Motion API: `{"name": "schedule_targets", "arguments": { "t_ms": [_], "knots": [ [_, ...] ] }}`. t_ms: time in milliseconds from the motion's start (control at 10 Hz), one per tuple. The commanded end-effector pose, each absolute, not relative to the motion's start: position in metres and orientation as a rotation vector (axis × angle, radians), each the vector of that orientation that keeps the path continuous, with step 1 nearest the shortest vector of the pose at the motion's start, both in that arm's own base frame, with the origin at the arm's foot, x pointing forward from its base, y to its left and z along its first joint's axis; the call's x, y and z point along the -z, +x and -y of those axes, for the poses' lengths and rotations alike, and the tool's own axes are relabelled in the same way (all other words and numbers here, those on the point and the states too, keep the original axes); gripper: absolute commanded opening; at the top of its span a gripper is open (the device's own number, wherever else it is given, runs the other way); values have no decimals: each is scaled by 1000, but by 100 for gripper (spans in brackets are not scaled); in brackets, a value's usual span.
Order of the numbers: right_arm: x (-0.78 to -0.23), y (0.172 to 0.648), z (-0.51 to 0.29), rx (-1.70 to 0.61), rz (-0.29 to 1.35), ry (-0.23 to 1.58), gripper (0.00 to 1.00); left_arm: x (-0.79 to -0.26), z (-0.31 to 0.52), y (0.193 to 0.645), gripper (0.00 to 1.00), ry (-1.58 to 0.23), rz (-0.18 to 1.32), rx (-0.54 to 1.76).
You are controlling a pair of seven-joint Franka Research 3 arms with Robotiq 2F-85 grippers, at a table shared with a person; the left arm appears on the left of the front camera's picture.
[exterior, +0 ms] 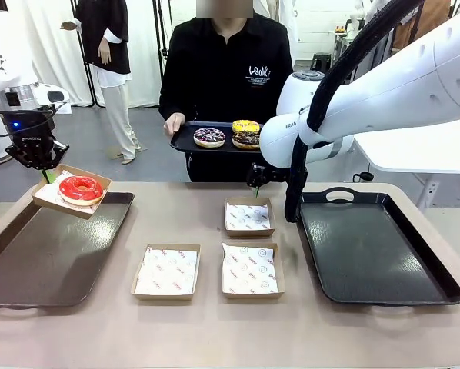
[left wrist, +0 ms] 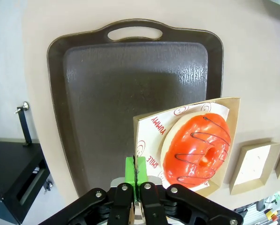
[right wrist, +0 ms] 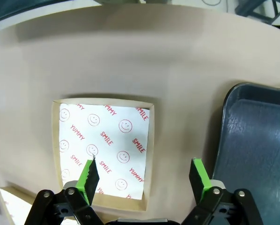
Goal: Individually package the donuts and arrange them on the tray.
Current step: Place the picked Paper togo box on the Handle tray while simultaneously picking up another Paper togo box from the table with the other hand.
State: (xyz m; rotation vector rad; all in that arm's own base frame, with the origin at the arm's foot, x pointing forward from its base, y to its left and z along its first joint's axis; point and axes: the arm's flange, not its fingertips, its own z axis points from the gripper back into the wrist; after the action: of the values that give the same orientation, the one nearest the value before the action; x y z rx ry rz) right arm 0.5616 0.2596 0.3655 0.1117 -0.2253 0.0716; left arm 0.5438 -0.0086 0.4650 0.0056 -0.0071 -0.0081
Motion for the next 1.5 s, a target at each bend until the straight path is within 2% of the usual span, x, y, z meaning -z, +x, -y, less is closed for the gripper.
{"name": "schedule_targets", "arguments": {
  "t_ms": [0, 900, 1400],
  "knots": [
    [-350, 565, -256, -28, 207, 103, 100, -458, 8, 549, 1, -4, -17, -33],
    [-311, 576, -279, -50, 149, 57, 100, -423, 6, 563, 1, -23, -29, -19],
    [-307, 579, -279, -48, 145, 60, 100, -401, 7, 577, 1, -41, -24, -4]
  ]
}}
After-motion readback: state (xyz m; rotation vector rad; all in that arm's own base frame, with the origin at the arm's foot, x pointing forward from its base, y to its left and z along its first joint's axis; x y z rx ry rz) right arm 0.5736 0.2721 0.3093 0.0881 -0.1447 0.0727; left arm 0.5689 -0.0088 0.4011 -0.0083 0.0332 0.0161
